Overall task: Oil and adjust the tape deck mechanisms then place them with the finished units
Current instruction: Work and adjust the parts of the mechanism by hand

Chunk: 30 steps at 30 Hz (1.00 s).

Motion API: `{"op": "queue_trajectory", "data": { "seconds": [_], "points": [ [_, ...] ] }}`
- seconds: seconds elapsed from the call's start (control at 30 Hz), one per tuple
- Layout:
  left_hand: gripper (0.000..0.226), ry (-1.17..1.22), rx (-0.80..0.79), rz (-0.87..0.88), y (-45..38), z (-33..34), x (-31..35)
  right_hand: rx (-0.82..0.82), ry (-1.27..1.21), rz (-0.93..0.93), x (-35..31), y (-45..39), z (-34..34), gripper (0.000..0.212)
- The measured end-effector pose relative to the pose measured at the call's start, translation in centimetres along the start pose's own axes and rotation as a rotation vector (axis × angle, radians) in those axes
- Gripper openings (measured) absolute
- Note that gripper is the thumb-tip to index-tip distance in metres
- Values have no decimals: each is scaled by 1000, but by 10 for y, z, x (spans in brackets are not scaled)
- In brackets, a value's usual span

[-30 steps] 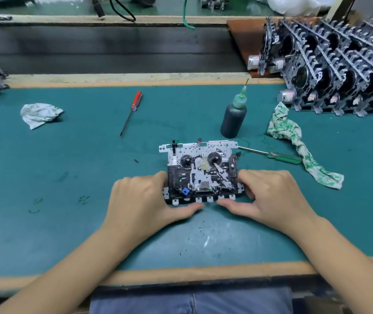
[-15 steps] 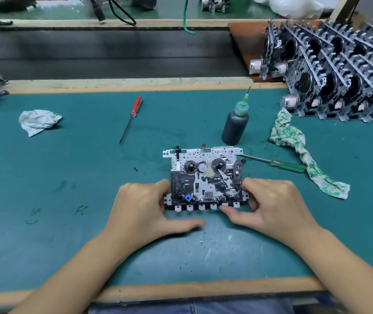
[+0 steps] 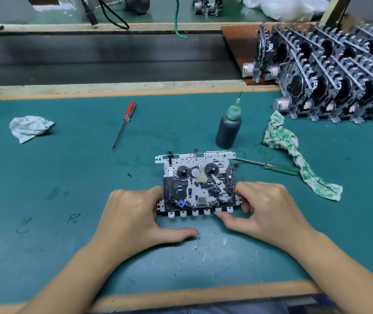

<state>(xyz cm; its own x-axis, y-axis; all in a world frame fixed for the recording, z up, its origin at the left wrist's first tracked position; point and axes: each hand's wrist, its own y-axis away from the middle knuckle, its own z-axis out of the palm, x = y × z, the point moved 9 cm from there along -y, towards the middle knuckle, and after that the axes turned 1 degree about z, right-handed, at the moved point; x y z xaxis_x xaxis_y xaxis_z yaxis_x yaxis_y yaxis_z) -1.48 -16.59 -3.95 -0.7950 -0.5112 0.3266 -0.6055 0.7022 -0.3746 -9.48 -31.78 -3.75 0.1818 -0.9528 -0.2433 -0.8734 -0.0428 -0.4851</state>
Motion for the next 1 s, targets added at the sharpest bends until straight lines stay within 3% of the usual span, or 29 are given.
{"op": "queue_trajectory", "data": {
  "seconds": [0.17, 0.47, 0.63, 1.0],
  "points": [
    [58, -91, 101, -136, 1, -2, 1, -39, -42, 28, 2, -1, 2, 52],
    [59, 81, 39, 25, -1, 2, 4, -57, -39, 77, 5, -1, 3, 53],
    [61, 28, -1, 129, 3, 8, 11, -26, -28, 130, 7, -2, 1, 61],
    [66, -110, 62, -99, 1, 0, 0, -26, -5, -1, 0, -2, 1, 52]
  ]
}}
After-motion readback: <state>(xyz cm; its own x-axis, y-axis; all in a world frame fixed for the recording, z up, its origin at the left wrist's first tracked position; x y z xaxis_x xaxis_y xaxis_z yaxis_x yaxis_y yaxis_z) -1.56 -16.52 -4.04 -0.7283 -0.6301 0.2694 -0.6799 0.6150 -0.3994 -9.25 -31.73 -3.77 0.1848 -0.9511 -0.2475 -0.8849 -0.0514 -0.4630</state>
